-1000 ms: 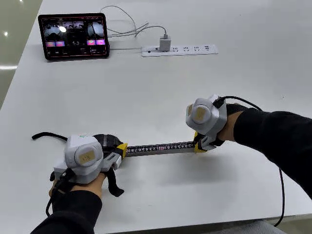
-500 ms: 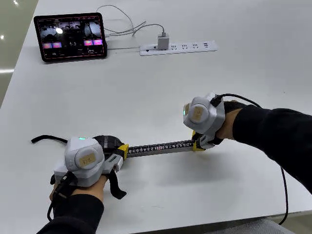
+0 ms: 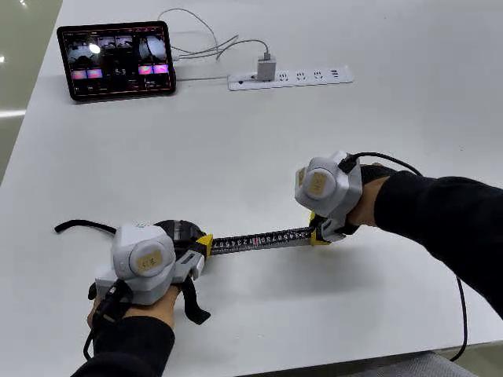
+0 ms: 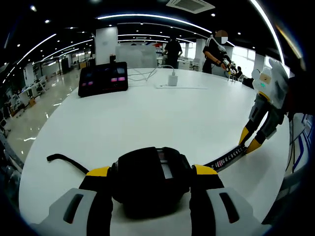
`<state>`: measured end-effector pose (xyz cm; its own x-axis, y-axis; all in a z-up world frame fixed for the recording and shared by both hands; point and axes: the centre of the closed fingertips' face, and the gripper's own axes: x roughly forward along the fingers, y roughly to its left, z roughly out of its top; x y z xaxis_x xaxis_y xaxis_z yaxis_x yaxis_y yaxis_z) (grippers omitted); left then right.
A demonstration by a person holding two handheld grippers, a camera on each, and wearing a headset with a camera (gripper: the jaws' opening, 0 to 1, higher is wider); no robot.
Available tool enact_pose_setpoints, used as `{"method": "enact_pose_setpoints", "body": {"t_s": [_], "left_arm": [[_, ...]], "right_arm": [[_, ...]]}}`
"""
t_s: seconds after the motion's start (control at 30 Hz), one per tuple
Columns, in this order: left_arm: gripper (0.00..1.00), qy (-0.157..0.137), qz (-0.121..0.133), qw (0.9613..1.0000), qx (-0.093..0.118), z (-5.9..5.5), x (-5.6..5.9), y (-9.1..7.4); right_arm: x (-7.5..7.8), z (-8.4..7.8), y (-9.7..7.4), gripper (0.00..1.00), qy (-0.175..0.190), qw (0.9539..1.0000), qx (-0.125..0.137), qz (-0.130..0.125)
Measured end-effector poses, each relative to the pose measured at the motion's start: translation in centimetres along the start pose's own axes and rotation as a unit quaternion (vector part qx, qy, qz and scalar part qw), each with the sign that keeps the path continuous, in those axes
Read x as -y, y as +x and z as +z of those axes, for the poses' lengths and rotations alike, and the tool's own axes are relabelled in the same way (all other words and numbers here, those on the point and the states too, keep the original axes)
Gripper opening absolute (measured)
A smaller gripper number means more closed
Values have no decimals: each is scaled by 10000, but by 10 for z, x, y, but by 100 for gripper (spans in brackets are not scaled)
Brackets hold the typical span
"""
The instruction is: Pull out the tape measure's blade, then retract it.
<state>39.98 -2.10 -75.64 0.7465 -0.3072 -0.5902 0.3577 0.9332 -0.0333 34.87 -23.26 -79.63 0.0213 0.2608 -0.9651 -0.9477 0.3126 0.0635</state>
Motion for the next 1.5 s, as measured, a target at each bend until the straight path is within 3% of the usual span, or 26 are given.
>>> {"method": "enact_pose_setpoints", "body": {"t_s": [0.5,0.57,0.7,1.27,1.5], "left_arm": [[58,-2,-3,10000,5,-2,1,-1],[58,-4,-7,10000,-7,-2,1,-1],[58,-8,1,10000,-11,-2,1,-1],[58,21,28,10000,-5,-2,1,0],[59,-17,38,9999,130,-1,0,-1]], "right_arm": [[-2,5,1,8,-32,10000,36,-59],[-4,7,2,8,-227,9997,85,-62],[-3,9,2,8,-95,9998,167,-55],[-5,14,5,8,-70,9999,86,-89],[-7,18,5,9,-36,9999,112,-124]]}}
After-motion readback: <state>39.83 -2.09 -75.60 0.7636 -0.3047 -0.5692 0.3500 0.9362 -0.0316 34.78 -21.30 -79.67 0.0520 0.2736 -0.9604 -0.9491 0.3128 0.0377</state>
